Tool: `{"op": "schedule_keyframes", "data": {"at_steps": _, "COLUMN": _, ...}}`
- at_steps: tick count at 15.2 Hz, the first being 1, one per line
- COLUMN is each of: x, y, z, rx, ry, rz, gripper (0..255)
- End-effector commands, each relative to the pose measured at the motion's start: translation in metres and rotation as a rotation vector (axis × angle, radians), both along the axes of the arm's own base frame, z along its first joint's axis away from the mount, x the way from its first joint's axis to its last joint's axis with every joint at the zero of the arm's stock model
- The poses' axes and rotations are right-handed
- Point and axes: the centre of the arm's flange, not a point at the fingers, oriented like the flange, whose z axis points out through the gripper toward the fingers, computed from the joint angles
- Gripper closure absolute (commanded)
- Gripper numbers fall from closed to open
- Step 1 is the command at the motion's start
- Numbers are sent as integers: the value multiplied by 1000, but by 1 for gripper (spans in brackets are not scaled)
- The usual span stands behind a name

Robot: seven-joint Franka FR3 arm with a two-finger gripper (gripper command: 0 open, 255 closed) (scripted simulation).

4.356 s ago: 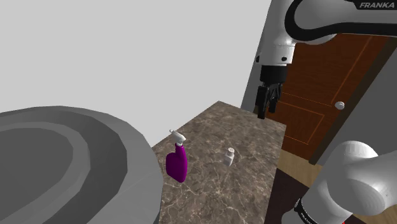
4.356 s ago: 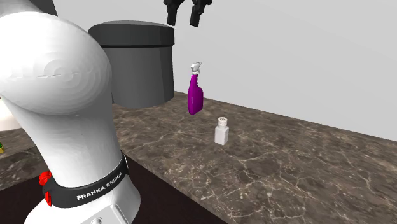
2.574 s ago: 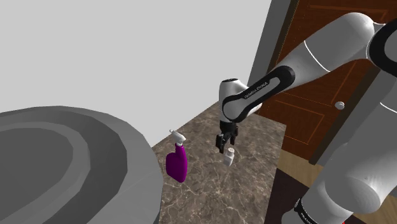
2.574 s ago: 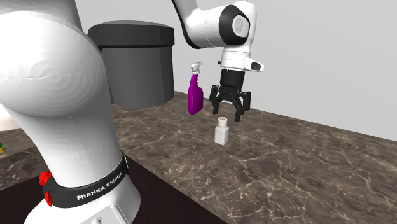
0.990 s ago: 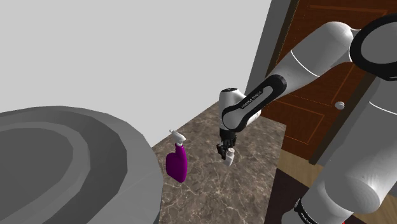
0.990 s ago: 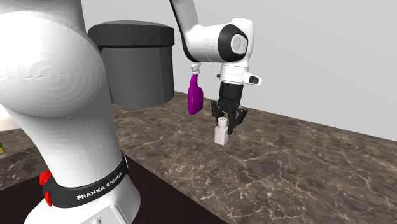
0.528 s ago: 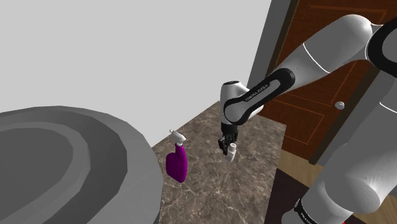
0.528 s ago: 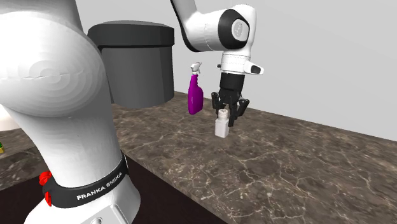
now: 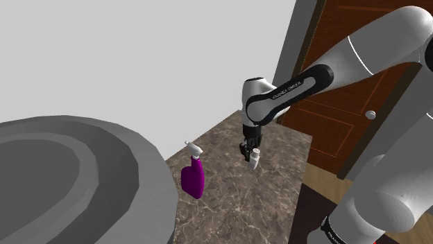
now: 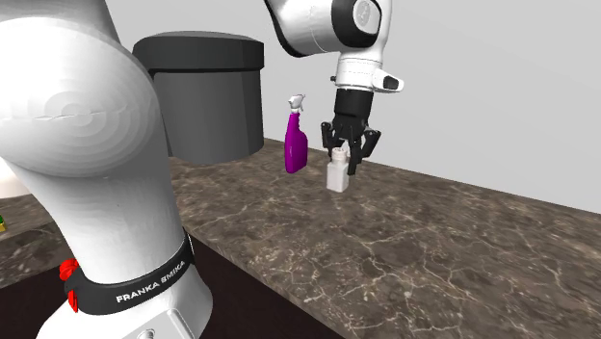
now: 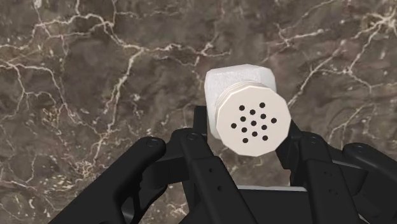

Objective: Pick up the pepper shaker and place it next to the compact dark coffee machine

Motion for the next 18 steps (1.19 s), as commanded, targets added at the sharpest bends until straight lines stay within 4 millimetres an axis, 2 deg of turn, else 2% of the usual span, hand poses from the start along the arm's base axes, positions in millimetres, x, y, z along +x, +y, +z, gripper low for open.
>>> {"op": "schedule_keyframes", "data": {"at_steps": 1, "x": -1, "y": 1, "z": 11, "rx": 0, "ry": 1, "rz": 0, "gripper": 255}}
{"op": "schedule_keyframes", "data": {"at_steps": 18, "x": -1, "y": 1, "z": 101, "rx": 0, "ry": 1, "rz": 0, "gripper": 255}}
